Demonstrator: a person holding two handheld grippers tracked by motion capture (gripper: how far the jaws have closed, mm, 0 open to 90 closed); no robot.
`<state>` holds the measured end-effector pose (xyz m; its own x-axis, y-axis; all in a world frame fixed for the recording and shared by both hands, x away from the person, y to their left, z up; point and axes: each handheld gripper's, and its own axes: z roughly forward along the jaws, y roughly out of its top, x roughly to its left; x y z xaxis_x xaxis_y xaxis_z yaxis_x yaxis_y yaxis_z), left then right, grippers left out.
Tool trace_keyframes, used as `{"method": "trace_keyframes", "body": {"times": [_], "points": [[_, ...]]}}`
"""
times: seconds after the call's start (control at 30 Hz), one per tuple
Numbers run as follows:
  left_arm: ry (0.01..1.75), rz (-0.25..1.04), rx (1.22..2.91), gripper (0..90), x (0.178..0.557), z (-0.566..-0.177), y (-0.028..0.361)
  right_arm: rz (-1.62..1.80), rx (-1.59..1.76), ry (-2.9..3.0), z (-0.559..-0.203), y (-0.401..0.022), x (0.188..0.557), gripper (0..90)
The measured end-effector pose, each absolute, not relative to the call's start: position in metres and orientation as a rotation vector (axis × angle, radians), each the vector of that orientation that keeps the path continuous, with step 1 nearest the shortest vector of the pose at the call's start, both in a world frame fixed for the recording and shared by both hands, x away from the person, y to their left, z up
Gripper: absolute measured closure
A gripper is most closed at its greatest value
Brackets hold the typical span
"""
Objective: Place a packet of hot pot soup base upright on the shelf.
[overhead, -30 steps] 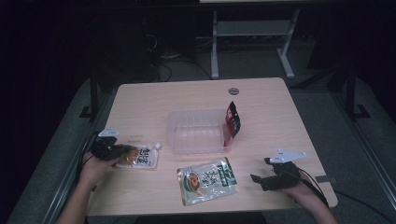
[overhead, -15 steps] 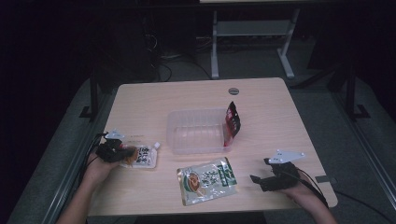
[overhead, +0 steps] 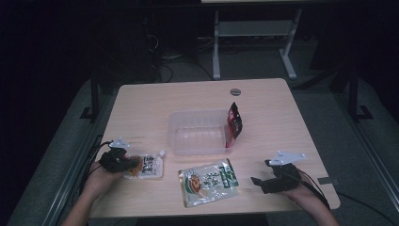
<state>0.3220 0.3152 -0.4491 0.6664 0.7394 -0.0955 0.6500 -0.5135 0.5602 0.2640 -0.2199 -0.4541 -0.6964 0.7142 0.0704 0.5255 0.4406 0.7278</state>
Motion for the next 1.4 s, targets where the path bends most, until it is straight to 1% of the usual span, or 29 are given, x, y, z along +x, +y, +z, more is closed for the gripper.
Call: {"method": "trace_keyframes", "body": {"times": [0.17,0.43,0.63,0.77,0.87,1.13,1.3,1.4], "points": [[1.011,0.188,2.349,90.0,0.304,-0.448,0.301,1.105,1.074,2.455,-0.453,-0.218,0.264,13.9],[0.954,0.14,2.37,90.0,0.289,-0.448,0.28,1.131,1.102,2.463,-0.45,-0.216,0.264,13.7],[0.927,0.143,2.383,90.0,0.284,-0.447,0.273,1.142,1.102,2.51,-0.445,-0.21,0.266,13.6],[0.925,0.143,2.366,89.9,0.285,-0.442,0.275,1.147,1.025,2.554,-0.438,-0.193,0.265,13.5],[0.91,0.175,2.352,89.9,0.285,-0.434,0.28,1.187,0.985,2.588,-0.435,-0.179,0.267,13.5],[0.952,0.24,2.329,89.9,0.275,-0.425,0.302,1.231,0.877,2.678,-0.431,-0.132,0.276,13.8],[0.989,0.256,2.297,89.9,0.264,-0.425,0.315,1.264,0.802,2.729,-0.428,-0.1,0.282,14.1],[0.999,0.265,2.296,89.8,0.265,-0.425,0.32,1.292,0.763,2.757,-0.429,-0.081,0.286,14.6]]}}
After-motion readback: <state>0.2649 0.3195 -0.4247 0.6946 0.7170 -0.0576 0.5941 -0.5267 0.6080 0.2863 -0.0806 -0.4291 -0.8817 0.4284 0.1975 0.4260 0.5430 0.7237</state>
